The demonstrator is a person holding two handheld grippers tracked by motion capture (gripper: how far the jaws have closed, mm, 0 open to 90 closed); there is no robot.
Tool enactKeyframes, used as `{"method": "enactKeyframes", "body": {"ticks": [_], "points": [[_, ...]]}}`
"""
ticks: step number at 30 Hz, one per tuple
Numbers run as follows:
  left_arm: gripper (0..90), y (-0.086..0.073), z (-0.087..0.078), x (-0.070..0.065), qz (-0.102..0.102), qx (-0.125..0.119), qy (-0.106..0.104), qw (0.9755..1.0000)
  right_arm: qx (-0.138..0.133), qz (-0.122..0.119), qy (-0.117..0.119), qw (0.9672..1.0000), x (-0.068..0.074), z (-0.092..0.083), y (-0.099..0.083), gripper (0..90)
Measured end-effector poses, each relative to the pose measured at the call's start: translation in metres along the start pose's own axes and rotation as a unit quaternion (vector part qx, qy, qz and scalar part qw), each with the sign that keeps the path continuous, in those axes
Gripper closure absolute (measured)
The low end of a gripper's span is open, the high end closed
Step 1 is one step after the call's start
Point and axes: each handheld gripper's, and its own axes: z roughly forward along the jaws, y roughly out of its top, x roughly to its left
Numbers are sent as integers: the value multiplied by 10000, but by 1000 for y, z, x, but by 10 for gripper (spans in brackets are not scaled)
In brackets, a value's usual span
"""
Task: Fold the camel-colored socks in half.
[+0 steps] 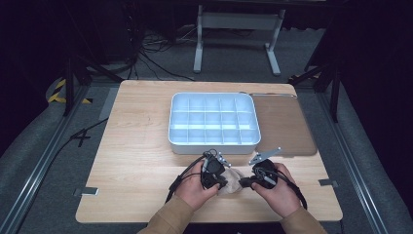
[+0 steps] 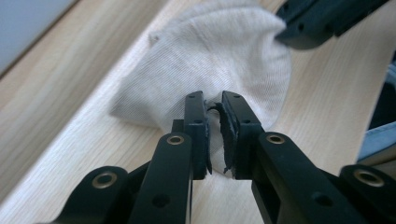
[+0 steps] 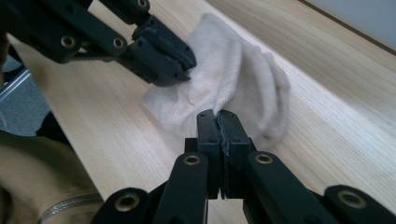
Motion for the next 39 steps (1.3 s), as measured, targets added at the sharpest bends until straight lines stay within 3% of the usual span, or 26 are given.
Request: {"method": "enactKeyframes", "body": {"ticks": [3, 6, 8, 11, 12, 13, 16, 19, 23, 28, 30, 31, 33, 37, 39], "points": [[811, 1, 3, 1, 34, -45, -15, 10000, -21, 27, -129, 9999, -4, 0, -3, 888], [811, 2, 5, 1, 15, -46, -15, 10000, -121, -13, -313, 9994, -6, -1, -4, 823], [811, 3, 5, 1, 2, -44, -1, 10000, -281, -195, -507, 9981, -3, -4, -4, 807], [811, 4, 6, 0, 67, -41, 10, 10000, -705, -704, -535, 9936, 11, -12, 0, 803], [811, 4, 6, 0, 67, -41, 10, 10000, -705, -704, -535, 9936, 11, -12, 0, 803], [811, 4, 6, 1, 76, -32, 14, 10000, -825, -1100, -460, 9894, 20, -8, 2, 779], [811, 4, 6, 0, 68, -36, 26, 10000, -722, -1287, -511, 9877, 19, 4, 3, 753], [811, 4, 6, 0, 64, -46, 28, 10000, -559, -1281, -539, 9887, 6, 17, -1, 756], [811, 4, 3, 0, 94, -160, 70, 9998, -527, -1191, -504, 9902, -5, 21, -6, 747], [801, 8, -7, 0, 126, -723, 292, 9969, -470, -1129, -454, 9915, -6, 26, -9, 737], [797, 9, -7, 3, 95, -840, 394, 9956, -465, -1157, -463, 9911, -6, 27, -10, 736], [797, 10, -5, 4, 69, -831, 434, 9956, -476, -1151, -464, 9911, -5, 27, -10, 734], [792, 10, 4, 11, 140, -612, 759, 9951, -517, -1138, -423, 9913, -5, 27, -12, 731], [786, 8, 10, 16, 10, -619, 753, 9952, -613, -1179, -400, 9903, -5, 28, -15, 720], [794, 9, 10, 17, 44, -564, 764, 9955, -671, -1169, -383, 9901, -7, 27, -17, 716]]}}
